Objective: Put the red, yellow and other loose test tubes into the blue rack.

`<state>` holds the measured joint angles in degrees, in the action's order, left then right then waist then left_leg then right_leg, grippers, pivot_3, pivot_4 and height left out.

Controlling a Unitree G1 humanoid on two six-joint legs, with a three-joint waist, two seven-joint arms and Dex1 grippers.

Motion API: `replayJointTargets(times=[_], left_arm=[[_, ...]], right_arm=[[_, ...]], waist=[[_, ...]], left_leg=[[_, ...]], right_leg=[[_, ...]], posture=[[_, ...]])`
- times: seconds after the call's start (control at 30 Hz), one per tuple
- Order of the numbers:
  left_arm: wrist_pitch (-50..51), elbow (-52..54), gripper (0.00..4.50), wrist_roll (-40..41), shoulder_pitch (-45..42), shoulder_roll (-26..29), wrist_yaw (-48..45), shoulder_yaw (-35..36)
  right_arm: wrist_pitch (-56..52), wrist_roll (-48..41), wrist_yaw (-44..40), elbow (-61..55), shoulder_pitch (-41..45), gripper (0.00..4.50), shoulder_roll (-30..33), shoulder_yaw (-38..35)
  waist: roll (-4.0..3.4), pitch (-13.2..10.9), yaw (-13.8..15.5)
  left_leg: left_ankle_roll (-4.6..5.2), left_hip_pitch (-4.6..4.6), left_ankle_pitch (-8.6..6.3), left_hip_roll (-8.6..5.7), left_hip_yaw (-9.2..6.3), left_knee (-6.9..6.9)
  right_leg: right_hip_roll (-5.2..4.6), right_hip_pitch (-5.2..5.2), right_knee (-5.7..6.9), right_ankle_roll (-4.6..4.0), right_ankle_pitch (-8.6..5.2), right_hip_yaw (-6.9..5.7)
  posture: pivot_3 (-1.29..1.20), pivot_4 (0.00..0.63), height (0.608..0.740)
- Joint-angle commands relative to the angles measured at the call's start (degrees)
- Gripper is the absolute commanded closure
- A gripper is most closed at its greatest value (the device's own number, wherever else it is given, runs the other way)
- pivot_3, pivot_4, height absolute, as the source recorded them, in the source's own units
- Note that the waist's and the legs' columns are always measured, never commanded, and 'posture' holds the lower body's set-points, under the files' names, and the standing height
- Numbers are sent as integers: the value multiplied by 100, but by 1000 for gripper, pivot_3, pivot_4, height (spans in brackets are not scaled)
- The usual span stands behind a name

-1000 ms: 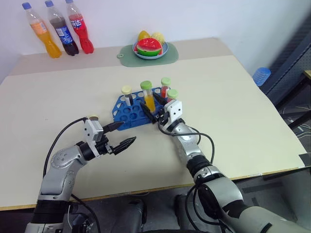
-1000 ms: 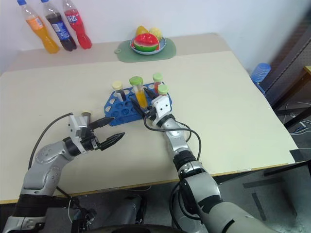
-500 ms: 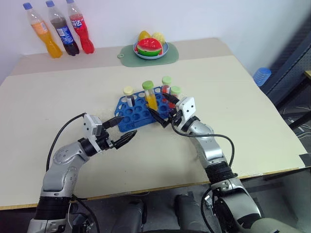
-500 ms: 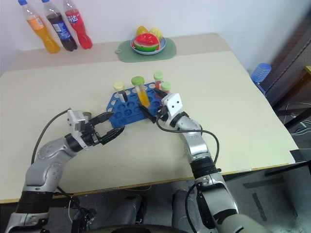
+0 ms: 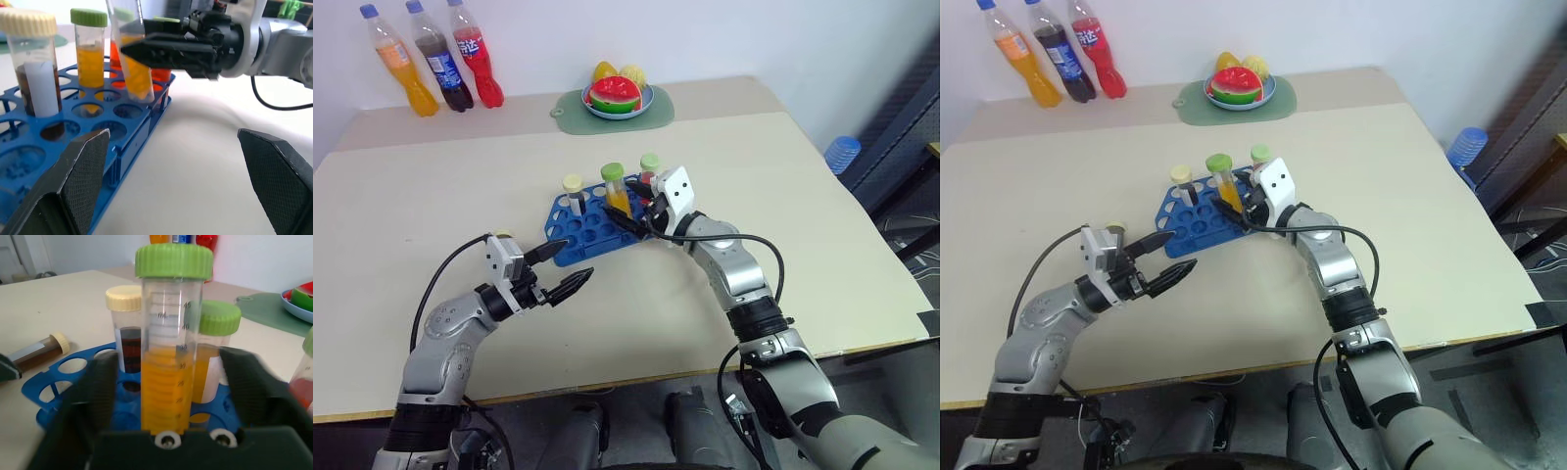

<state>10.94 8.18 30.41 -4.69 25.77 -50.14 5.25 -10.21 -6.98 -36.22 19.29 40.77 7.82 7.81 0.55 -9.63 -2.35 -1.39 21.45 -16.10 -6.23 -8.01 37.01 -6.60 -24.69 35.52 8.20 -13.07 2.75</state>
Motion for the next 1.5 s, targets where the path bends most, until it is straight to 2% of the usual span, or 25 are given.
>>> replayJointTargets(times=[0.03, 0.07, 0.33, 0.63, 0.83, 0.97, 1.03, 1.2, 1.37, 1.5], left_arm=[[-30, 297, 139, 3, 71, 11, 50, 34], [-35, 302, 139, 1, 86, 18, 55, 40], [-23, 351, 139, 5, 120, 9, 110, 37], [20, 257, 139, 69, 26, -50, 152, 41], [436, 409, 139, 279, -31, -261, 769, 255], [849, 710, 139, 323, -70, -344, 1427, 381], [1024, 980, 139, 87, -90, -417, 2034, 424], [1625, 1464, 139, 53, -81, -413, 2833, 524], [3329, 2161, 139, 752, -411, -351, 4146, 1084], [5040, 2080, 139, 1489, -937, -152, 4854, 1602]], right_arm=[[-12, 25, -41, -97, 161, 2868, 12, 41], [-17, 44, -50, -109, 159, 3254, 23, 58], [92, 218, 10, -367, -95, 3254, 149, 168], [455, 190, 457, -922, -714, 3254, 79, -3], [623, 138, 577, -1146, -1141, 3254, 98, 3], [880, 319, 703, -1196, -1156, 1726, 176, 7], [941, 427, 714, -1191, -1149, 770, 276, 30], [936, 499, 630, -1301, -1262, 770, 515, 45], [529, 360, 305, -2202, -1842, 770, 1033, -29], [104, 152, -8, -3017, -2489, 770, 1576, -183]], waist=[[0, 0, -1], [0, 0, -2], [1, 0, 7], [1, 1, 50], [1, 1, 105], [2, 0, 130], [2, 0, 136], [3, 1, 145], [6, -1, 174], [7, 0, 173]], left_leg=[[0, 0, 0, 0, 0, 0], [0, 0, 0, 0, 0, 0], [0, 0, 0, 0, 0, 0], [0, 1, 0, -1, 1, 1], [0, 0, 0, -1, 2, 1], [0, 0, 0, 0, 2, 2], [0, 0, 0, 0, 2, 3], [-1, 0, 0, 0, 3, 3], [0, 2, 0, -1, 2, 7], [0, -1, 0, -1, 1, 8]], right_leg=[[0, 0, 0, 0, 0, 0], [0, 0, 0, 0, 0, 0], [0, 0, 0, 0, 0, 0], [-1, 1, -2, 0, 0, 0], [-1, 2, -3, 0, 0, 0], [0, 2, -2, 0, 0, 0], [-1, 2, -2, 0, 0, 0], [0, 3, -2, 0, 0, 0], [-1, 4, -3, 0, 0, 0], [1, 8, -2, 1, 0, -1]], posture=[[0, 150, 740], [0, 150, 740], [0, 150, 740], [0, 150, 740], [0, 150, 740], [0, 150, 740], [0, 150, 740], [0, 150, 740], [0, 150, 740], [0, 150, 740]])
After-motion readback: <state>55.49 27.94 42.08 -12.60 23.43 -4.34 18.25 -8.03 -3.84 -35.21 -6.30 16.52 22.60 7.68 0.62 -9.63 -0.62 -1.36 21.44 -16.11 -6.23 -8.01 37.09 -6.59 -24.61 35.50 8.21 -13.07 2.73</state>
